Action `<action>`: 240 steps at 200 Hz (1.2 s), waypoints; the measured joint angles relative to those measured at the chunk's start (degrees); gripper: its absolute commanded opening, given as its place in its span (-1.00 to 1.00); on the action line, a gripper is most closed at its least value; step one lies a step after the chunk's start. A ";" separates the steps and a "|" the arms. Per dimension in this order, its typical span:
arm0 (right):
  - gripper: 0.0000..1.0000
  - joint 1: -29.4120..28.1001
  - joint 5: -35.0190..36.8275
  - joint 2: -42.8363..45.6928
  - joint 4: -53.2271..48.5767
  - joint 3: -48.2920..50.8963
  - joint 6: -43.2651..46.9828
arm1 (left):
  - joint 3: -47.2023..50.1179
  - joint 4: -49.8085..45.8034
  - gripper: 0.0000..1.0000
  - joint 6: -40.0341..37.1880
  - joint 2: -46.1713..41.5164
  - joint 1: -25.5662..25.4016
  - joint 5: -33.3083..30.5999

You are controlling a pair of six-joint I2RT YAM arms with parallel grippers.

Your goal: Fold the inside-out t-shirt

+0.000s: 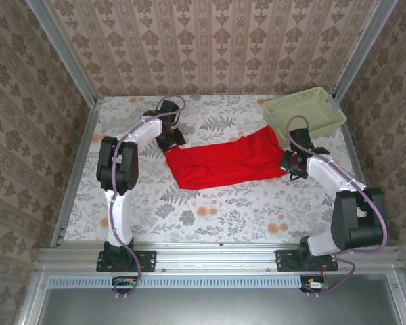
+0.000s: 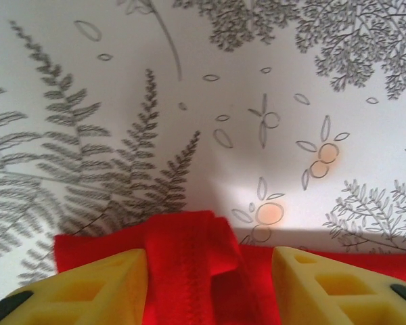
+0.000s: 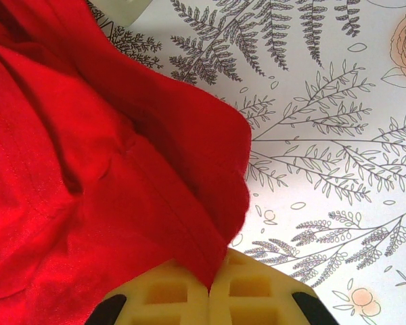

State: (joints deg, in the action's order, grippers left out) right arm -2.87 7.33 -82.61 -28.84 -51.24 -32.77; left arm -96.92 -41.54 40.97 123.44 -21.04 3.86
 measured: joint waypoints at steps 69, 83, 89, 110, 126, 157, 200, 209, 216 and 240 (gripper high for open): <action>-1.00 0.00 0.00 0.00 0.00 0.35 0.00 | -8.17 -1.55 -0.63 -0.70 6.08 -0.68 0.66; -1.00 0.00 0.00 0.00 0.00 0.35 0.02 | -10.95 -3.13 -0.68 -1.55 6.49 -1.29 -0.68; -1.00 0.00 0.00 0.00 0.00 0.35 0.02 | -12.31 -3.93 -0.71 -2.01 6.49 -1.64 -1.62; -1.00 0.00 0.00 0.00 0.00 0.35 0.02 | -16.06 -5.62 -0.81 -3.72 6.47 -2.97 -5.01; -1.00 0.00 0.00 0.00 0.00 0.35 0.02 | -17.07 -6.14 -0.85 -5.60 6.43 -3.74 -7.37; -1.00 0.00 0.00 0.00 0.00 0.35 0.02 | -17.73 -8.68 -0.83 -10.47 6.40 -4.07 -11.74; -1.00 0.00 0.00 0.00 0.00 0.35 0.02 | -18.99 -11.63 -0.88 -18.01 3.63 -4.20 -17.38; -1.00 0.00 0.02 0.00 0.00 0.35 0.02 | -18.99 -12.13 -0.91 -19.37 2.34 -4.55 -18.64; -1.00 0.00 0.00 0.00 -0.02 0.35 0.02 | -18.97 -12.52 -0.91 -20.46 1.05 -4.87 -19.28; -1.00 0.00 0.02 0.00 -0.04 0.35 0.04 | -14.38 -12.13 -0.89 -23.50 -5.11 -6.16 -19.61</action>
State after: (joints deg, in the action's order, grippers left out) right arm -2.87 7.35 -82.61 -28.88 -50.89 -32.73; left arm -111.31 -53.67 17.47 118.32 -27.20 -15.75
